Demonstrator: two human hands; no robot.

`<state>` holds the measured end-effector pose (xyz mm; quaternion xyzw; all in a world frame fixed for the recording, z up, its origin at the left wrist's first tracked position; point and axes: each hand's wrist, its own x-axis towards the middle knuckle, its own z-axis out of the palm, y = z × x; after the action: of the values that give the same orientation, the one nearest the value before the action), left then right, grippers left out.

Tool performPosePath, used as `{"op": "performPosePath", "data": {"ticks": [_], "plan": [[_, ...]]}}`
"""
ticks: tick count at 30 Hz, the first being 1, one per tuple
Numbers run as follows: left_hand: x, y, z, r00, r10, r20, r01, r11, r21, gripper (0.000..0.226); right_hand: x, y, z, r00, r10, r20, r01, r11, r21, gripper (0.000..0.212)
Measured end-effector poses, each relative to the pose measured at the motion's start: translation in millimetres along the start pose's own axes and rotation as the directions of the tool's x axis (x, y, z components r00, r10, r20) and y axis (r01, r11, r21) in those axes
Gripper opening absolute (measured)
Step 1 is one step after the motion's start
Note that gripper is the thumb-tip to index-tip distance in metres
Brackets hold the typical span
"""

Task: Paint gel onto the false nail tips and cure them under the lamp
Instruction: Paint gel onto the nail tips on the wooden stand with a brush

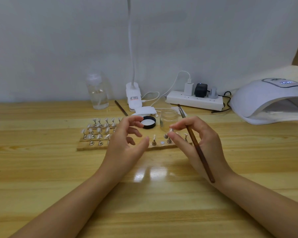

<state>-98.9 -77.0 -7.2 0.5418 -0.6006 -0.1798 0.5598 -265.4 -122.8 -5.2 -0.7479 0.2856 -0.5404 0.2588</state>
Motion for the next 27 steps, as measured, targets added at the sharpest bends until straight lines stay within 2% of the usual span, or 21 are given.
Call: {"op": "performPosePath", "data": {"ticks": [3,6,10,13,16,27], "plan": [[1.0,-3.7,4.9,0.995,-0.013,0.094,-0.006,0.98,0.197,0.067,2.1,1.3,-1.1,1.0,0.01,-0.008,-0.01,1.0,-0.026,0.015],[1.6,-9.2,9.6,0.983,-0.048,0.176,-0.008,0.953,0.303,0.084,2.7,2.1,-0.7,1.0,-0.014,0.005,0.014,0.997,-0.073,0.021],[2.9,-13.9,12.0,0.976,-0.045,0.211,-0.037,0.929,0.367,0.077,4.5,8.1,0.6,0.995,-0.093,0.038,0.098,0.98,-0.176,0.019],[3.9,-15.5,10.8,0.978,-0.014,0.208,-0.058,0.94,0.336,0.067,6.3,14.9,2.0,0.974,-0.202,0.103,0.224,0.927,-0.301,0.016],[3.9,-15.9,9.6,0.982,0.015,0.186,-0.07,0.953,0.294,0.063,7.8,19.8,2.5,0.962,-0.235,0.135,0.269,0.888,-0.373,0.016],[2.5,-13.3,8.3,0.985,0.077,0.154,-0.121,0.947,0.298,0.064,7.5,22.6,3.1,0.938,-0.278,0.209,0.342,0.84,-0.421,0.013]]}}
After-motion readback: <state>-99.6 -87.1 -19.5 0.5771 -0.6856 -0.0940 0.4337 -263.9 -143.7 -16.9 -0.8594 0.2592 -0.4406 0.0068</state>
